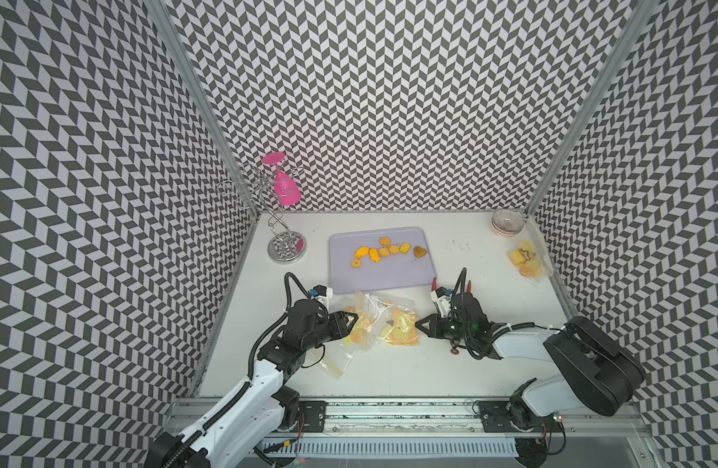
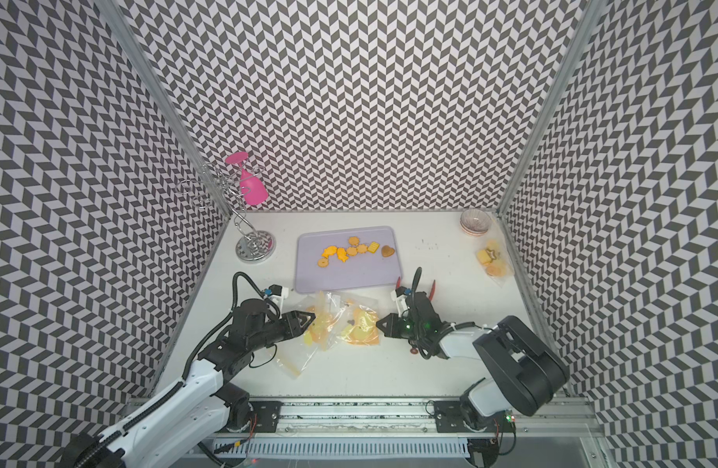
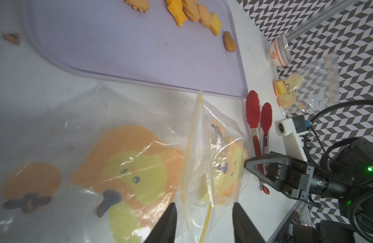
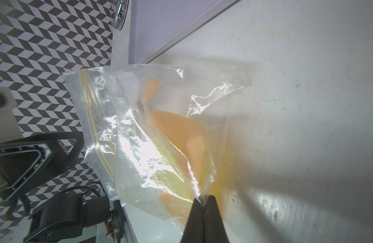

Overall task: Put the cookies into a resealable bag to prevent moisture
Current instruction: Pick up the ziploc bag from the center of the board.

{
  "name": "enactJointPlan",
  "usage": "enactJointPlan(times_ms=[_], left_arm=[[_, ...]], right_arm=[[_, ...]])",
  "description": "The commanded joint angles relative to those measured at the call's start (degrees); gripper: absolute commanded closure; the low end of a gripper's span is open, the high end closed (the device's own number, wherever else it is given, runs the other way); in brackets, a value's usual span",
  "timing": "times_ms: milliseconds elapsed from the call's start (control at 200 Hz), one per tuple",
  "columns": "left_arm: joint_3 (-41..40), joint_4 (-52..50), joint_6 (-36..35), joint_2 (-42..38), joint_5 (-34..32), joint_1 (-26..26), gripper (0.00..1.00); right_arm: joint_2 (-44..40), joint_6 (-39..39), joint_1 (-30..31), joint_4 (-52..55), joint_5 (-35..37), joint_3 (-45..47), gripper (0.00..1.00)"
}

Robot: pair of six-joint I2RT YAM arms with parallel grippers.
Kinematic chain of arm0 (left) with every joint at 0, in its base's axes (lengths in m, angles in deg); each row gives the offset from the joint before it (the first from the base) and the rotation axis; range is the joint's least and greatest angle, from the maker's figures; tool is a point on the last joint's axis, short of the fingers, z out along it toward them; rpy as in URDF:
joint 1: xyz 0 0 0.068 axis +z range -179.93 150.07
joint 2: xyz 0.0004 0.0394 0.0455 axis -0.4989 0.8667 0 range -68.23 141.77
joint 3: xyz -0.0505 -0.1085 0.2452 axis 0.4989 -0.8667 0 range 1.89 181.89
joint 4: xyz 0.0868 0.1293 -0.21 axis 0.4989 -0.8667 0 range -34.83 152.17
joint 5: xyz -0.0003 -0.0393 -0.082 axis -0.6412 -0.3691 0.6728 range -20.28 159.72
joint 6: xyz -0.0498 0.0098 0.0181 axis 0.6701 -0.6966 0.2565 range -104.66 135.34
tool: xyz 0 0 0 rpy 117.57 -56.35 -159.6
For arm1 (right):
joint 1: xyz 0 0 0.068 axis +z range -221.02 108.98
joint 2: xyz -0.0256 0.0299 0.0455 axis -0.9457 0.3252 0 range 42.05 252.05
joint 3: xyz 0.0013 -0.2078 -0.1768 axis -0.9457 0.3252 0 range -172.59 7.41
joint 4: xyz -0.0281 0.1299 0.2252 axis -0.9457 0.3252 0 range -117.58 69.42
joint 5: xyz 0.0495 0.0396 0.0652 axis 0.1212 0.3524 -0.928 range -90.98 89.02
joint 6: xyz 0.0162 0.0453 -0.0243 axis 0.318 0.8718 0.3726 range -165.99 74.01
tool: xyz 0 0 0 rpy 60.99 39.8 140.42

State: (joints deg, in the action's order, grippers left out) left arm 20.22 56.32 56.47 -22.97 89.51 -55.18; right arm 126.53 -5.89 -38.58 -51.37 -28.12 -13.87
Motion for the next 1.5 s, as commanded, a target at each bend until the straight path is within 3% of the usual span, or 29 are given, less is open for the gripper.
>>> enactJointPlan(times_ms=[0,180,701,1497], left_arm=[[-1.49,1.53,-0.74,1.0,-2.57,-1.22,0.6],[-2.66,1.77,-0.16,1.2,-4.63,-1.2,0.63],[-2.86,7.68,-0.43,6.96,-2.66,-2.2,0.61],[-6.8,19.69,2.29,13.54,-1.25,-5.53,0.71]], right_arm=[[-0.11,0.06,-0.36,-3.1,-0.71,0.54,1.0],[-0.5,-0.2,-0.44,-2.66,-0.59,0.54,1.0],[-0.19,0.3,-0.59,-3.76,-0.81,1.24,1.0],[2.26,6.44,-1.8,-11.63,-3.94,4.31,1.0]])
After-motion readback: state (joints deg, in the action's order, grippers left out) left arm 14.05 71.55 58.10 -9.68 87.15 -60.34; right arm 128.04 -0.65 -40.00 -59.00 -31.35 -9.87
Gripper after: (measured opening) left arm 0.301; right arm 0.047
